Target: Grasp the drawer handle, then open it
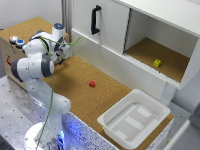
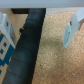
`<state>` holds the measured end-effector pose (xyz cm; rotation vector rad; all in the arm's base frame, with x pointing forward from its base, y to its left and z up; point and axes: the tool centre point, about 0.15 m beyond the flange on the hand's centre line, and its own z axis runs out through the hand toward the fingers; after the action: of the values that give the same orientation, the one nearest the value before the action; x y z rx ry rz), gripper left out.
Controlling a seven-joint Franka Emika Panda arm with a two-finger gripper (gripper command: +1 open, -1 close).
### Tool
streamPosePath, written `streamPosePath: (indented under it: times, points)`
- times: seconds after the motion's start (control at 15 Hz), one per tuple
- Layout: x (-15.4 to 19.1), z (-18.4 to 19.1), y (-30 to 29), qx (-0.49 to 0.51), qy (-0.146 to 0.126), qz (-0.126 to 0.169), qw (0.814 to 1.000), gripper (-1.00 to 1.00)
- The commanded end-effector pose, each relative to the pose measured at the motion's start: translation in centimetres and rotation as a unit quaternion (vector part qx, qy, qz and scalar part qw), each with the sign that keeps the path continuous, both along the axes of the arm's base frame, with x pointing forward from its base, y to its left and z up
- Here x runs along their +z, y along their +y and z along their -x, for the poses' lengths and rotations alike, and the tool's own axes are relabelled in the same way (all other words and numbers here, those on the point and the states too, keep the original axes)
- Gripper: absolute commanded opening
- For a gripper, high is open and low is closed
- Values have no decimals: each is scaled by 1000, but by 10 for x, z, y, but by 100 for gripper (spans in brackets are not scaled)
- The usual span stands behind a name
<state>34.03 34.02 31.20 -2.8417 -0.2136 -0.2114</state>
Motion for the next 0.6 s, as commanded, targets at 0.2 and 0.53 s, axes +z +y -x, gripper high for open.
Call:
streamPosePath:
  times: [0.2,0.53]
  points:
    - [-13,-10,20,-7,13,-32,999,100]
    - [-21,-4,23,-11,22,-47,999,-100]
